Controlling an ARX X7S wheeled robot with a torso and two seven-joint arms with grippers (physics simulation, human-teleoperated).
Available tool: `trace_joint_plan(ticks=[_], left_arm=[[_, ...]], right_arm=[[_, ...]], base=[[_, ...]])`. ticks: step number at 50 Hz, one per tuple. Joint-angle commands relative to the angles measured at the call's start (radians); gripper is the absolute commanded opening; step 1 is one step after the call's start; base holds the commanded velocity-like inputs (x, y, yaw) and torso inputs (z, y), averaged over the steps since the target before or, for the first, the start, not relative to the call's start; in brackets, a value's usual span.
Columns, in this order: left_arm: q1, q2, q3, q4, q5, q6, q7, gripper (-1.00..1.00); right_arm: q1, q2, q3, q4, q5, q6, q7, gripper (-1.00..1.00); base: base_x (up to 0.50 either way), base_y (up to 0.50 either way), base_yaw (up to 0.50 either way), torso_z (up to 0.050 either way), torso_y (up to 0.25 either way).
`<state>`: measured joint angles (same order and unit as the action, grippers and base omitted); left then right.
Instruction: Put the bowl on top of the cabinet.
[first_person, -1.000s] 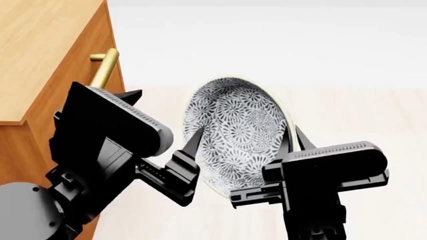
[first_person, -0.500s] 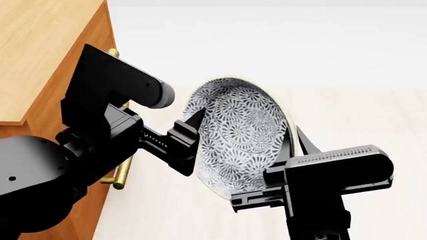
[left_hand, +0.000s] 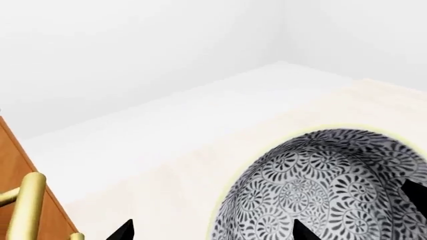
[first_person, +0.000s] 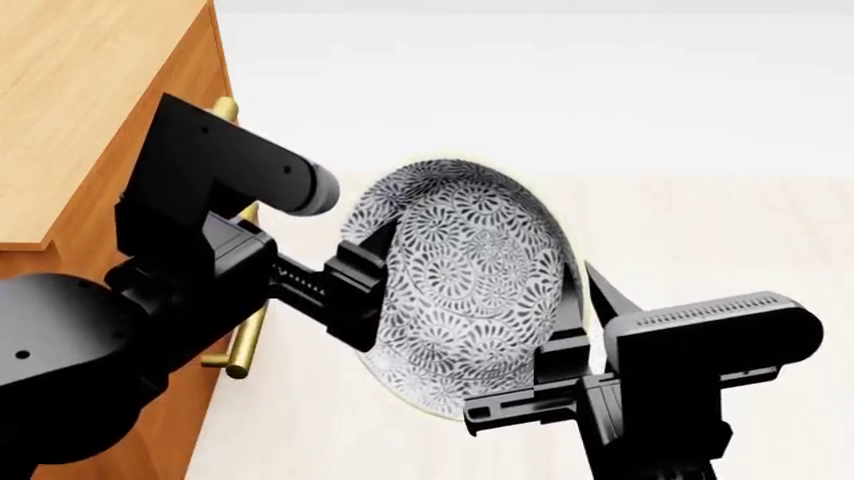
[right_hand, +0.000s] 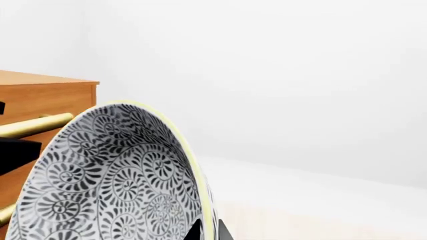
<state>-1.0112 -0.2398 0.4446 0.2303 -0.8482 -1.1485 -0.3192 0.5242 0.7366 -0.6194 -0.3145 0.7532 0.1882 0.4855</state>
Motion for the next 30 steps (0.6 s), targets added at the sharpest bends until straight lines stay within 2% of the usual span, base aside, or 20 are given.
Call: trace_joint_plan(ticks=[1, 15, 26, 30], left_arm=[[0.005, -0.006, 0.004, 0.010, -0.008, -0.008, -0.014, 1.00], [0.012, 0.002, -0.001, 0.032, -0.048, -0.045, -0.042, 1.00], [0.016, 0.012, 0.019, 0.010, -0.041, -0.021, -0.032, 1.00], [0.013, 0.017, 0.049, -0.059, -0.003, 0.033, 0.009, 1.00]], right_arm=[[-0.002, 0.001, 0.011, -0.001, -0.015, -0.012, -0.017, -1.00], [0.004, -0.004, 0.003, 0.000, -0.030, 0.001, -0.008, -1.00], [0.004, -0.002, 0.002, -0.005, -0.033, 0.006, -0.003, -1.00], [0.002, 0.002, -0.002, -0.016, -0.040, 0.010, -0.001, -1.00]], base=[[0.00, 0.00, 0.00, 0.000, 0.000], [0.00, 0.00, 0.00, 0.000, 0.001], [0.00, 0.00, 0.00, 0.000, 0.000], [0.00, 0.00, 0.00, 0.000, 0.000]])
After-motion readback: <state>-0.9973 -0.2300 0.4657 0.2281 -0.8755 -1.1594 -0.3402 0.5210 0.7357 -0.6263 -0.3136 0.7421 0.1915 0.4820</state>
